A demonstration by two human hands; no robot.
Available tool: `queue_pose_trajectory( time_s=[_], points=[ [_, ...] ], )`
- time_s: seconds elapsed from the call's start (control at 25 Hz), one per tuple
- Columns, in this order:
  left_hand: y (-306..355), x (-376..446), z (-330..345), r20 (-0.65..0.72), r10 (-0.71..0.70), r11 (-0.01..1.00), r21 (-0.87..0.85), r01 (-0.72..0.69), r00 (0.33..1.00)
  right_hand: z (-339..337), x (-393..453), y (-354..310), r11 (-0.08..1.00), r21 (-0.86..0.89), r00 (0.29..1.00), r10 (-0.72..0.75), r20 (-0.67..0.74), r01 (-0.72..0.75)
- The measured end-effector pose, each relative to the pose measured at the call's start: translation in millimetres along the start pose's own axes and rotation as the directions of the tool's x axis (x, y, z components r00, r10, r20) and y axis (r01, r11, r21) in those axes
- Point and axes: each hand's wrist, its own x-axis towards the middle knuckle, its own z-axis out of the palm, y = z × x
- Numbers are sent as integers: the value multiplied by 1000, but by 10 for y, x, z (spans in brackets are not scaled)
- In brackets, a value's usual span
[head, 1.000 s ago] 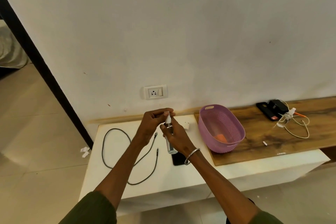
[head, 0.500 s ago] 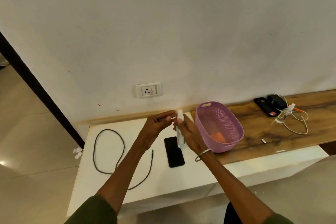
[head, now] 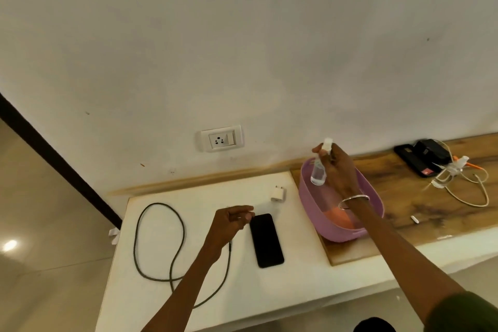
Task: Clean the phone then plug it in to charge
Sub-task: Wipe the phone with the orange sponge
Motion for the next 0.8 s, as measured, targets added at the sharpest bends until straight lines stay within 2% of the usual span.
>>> queue_pose_trajectory(
  time_s=[0.24, 0.48, 0.8],
  points=[
    [-391, 92, -5, -25, -87, 991, 97, 89, 996, 73, 142, 674, 969, -186, 985, 150, -85, -163],
    [-653, 192, -30, -43, -121, 978, 164, 126, 992, 177, 119, 1105, 944, -268, 980, 198, -13, -194],
    [-745, 237, 19, -56, -126, 976, 174, 134, 991, 133, 138, 1170, 925, -322, 971, 232, 56, -202]
  ],
)
